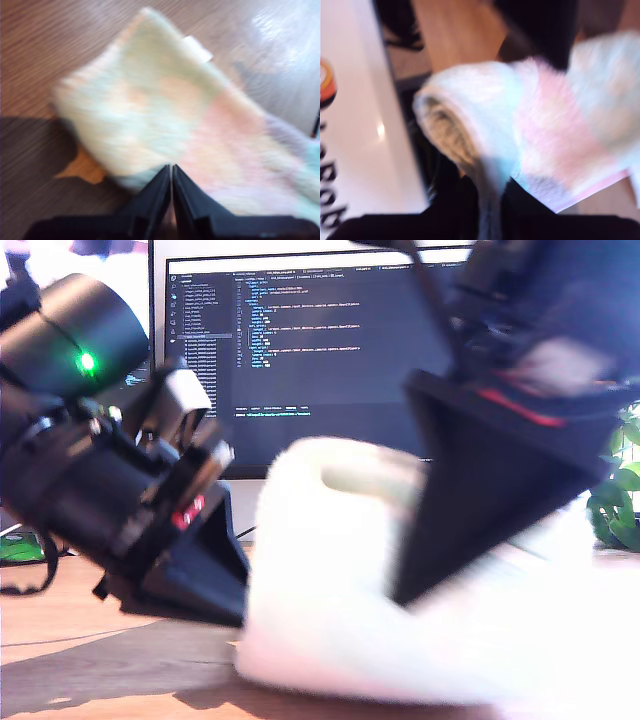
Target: Fold the tea towel to a neat square and place it to the right
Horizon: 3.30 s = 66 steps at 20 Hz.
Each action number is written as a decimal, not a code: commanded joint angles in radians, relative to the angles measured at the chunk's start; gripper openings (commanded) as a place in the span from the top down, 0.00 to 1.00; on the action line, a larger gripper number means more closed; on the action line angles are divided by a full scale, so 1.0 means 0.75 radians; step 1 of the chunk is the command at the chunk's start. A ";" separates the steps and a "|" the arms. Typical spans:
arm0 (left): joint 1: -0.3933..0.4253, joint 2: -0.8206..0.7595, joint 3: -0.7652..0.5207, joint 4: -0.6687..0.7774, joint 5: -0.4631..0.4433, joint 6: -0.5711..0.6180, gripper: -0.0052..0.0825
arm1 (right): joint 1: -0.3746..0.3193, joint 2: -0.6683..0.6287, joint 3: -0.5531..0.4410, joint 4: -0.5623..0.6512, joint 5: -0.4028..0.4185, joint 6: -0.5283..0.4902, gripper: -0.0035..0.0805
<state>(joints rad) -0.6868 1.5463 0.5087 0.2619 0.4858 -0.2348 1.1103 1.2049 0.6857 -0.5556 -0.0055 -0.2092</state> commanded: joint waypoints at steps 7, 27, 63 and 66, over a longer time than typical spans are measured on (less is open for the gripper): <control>-0.069 0.026 0.006 -0.076 0.056 0.036 0.96 | 0.016 0.005 0.090 -0.069 -0.016 0.015 0.97; -0.128 0.026 0.006 -0.142 0.005 0.175 0.96 | -0.263 0.223 0.152 -0.044 -0.345 -0.072 0.97; -0.158 0.026 0.006 -0.139 0.009 0.256 0.96 | -0.477 0.396 0.259 0.107 -0.239 -0.111 0.97; -0.160 0.026 0.006 -0.139 0.009 0.255 0.96 | -0.477 0.443 0.271 0.101 -0.241 -0.111 0.97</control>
<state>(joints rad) -0.7971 1.5547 0.5293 0.1596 0.4931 -0.0494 0.7532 1.5002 0.8978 -0.4824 -0.1814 -0.2928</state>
